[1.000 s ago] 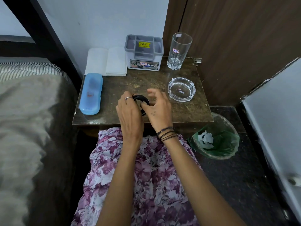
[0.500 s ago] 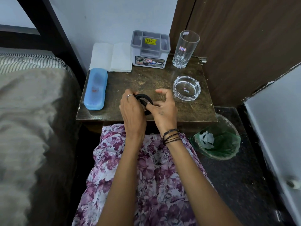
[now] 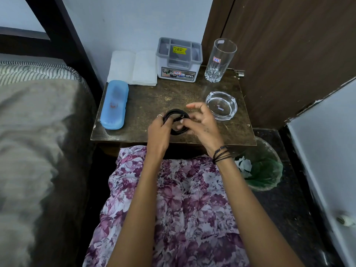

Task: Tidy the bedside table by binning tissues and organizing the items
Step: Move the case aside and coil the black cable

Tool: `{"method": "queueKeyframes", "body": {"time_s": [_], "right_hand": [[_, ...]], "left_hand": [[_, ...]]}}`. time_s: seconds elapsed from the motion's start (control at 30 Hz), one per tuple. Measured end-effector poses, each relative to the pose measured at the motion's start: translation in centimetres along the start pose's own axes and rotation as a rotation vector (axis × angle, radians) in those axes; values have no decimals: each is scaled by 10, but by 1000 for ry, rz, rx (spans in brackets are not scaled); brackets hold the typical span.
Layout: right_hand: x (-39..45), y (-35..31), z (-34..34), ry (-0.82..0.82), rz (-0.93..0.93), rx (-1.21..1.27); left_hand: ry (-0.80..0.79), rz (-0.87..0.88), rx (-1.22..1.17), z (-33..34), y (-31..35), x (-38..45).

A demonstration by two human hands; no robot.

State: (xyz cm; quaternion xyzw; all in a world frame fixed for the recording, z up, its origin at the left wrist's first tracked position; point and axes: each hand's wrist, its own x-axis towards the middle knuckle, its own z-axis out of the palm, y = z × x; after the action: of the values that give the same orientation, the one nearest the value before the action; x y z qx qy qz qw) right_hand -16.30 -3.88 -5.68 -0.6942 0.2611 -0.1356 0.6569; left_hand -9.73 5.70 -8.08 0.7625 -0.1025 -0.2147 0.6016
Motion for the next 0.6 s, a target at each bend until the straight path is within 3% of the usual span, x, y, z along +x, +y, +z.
{"method": "queueKeyframes", "body": {"time_s": [0.1, 0.23, 0.33, 0.47, 0.6], "right_hand": [[7, 1, -7, 50, -54, -97], [10, 9, -5, 41, -191, -181], [8, 14, -5, -60, -256, -243], [4, 17, -4, -246, -148, -298], [5, 22, -2, -58, -180, -196]], "left_hand": [[-107, -88, -208, 0, 3, 0], [-158, -150, -239, 4, 4, 0], [-113, -122, -175, 3, -4, 2], [-43, -134, -84, -2, -14, 4], [-87, -168, -103, 1, -8, 3]]}}
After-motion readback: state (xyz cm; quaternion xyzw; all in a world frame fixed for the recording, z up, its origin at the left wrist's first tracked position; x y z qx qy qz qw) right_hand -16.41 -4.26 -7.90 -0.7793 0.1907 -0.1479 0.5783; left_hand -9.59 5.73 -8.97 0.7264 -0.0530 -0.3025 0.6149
